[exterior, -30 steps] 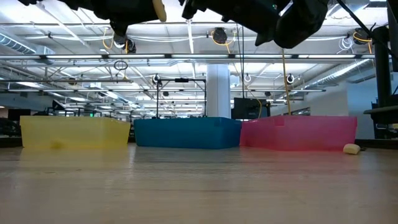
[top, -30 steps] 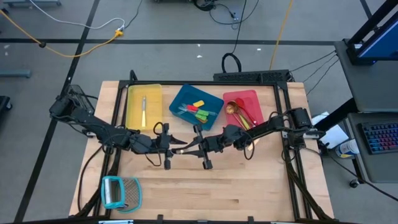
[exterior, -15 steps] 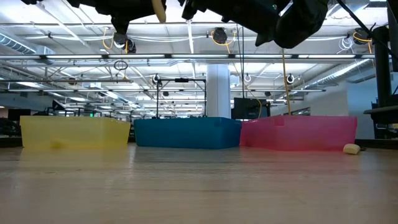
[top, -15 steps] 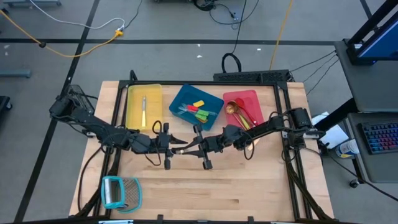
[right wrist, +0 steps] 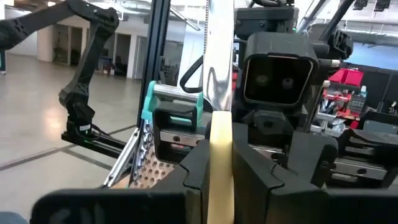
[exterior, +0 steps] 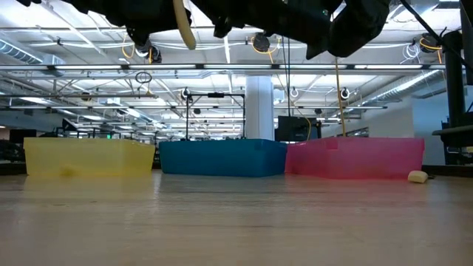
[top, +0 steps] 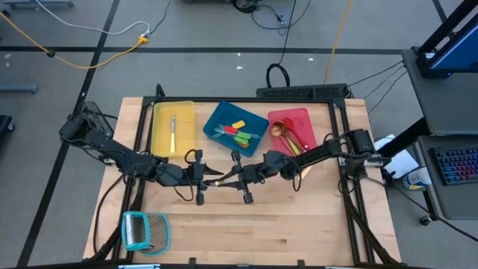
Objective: Pick & Place Kitchen Items
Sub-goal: Put the bottom light yellow knife into the yellow bin
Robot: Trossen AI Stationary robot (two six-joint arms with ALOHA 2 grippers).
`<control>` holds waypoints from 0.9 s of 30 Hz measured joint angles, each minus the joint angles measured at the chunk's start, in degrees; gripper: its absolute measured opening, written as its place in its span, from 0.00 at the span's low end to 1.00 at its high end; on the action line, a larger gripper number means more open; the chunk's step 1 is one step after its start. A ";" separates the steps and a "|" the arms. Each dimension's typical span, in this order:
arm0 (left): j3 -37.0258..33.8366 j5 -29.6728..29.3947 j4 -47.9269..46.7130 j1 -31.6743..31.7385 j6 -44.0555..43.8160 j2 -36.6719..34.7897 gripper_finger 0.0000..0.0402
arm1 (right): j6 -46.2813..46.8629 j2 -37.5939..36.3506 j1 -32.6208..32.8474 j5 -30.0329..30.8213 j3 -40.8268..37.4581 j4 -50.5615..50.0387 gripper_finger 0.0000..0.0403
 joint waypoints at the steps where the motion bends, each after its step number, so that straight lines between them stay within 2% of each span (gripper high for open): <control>1: 0.00 -0.22 -0.55 0.00 -0.31 -0.04 0.22 | -0.20 0.00 -0.01 0.03 0.00 -0.06 0.11; 6: 0.00 -1.34 -4.95 -0.06 -3.61 -0.07 0.22 | -1.78 -2.97 -0.22 0.95 -0.35 -4.65 0.11; 12: 0.00 -0.99 -4.89 -0.88 -3.71 -0.02 0.22 | -3.44 -6.28 -0.48 8.02 -0.89 -10.95 0.11; 18: 0.00 -1.12 1.73 -0.64 -0.08 -0.07 0.22 | -3.21 -5.45 -0.31 5.01 -0.94 -5.74 0.11; 27: 0.00 -1.45 1.84 -0.05 -0.14 -0.04 0.22 | -3.16 -5.05 0.92 4.28 -0.94 -3.74 0.11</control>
